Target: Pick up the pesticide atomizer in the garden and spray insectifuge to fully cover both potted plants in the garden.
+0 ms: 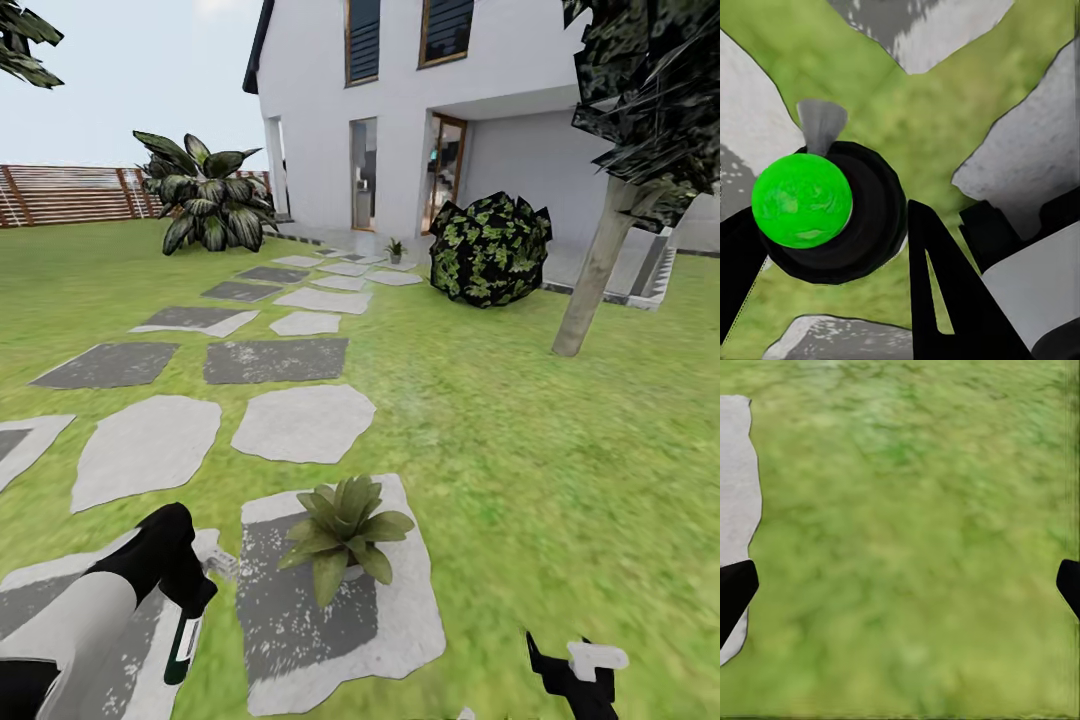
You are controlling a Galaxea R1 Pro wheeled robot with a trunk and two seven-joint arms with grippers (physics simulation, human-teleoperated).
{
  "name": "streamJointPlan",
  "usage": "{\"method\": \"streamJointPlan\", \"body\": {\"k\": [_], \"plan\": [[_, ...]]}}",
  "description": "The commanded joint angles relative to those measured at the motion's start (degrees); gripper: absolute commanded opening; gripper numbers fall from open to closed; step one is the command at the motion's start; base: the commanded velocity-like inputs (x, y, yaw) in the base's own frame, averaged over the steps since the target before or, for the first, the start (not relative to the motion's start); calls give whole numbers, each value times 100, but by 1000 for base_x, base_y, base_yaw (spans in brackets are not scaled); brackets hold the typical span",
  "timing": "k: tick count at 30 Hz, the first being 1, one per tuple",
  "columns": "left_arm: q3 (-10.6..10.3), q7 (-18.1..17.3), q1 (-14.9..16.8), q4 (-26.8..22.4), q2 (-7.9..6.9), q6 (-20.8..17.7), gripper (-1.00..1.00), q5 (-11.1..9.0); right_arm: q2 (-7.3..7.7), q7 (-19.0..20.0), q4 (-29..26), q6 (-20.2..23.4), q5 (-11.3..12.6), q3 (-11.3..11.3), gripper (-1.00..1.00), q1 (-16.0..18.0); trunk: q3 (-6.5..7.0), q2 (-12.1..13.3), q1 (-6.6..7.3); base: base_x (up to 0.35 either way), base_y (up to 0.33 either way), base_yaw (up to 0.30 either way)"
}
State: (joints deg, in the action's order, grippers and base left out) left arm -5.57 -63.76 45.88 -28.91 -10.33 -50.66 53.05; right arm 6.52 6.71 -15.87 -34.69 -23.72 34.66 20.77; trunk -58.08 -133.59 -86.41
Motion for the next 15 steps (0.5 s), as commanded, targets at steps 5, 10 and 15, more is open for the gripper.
{"method": "streamJointPlan", "body": {"k": [5, 10, 15], "plan": [[-29, -58, -6, -4, -12, -23, -100, 39, -2, 58, 5, -20, -6, 46, 100, 6, -5, -2, 1, 0, 0, -295], [-145, -64, 12, 22, -7, -24, -100, 48, -2, 58, 5, -20, -2, 44, 100, 6, -5, -2, 1, 0, 0, -272], [-1047, -867, 74, -38, 53, -55, -100, 111, -2, 57, 3, -20, -1, 47, 100, 6, -5, -2, 1, 0, 0, -41]]}}
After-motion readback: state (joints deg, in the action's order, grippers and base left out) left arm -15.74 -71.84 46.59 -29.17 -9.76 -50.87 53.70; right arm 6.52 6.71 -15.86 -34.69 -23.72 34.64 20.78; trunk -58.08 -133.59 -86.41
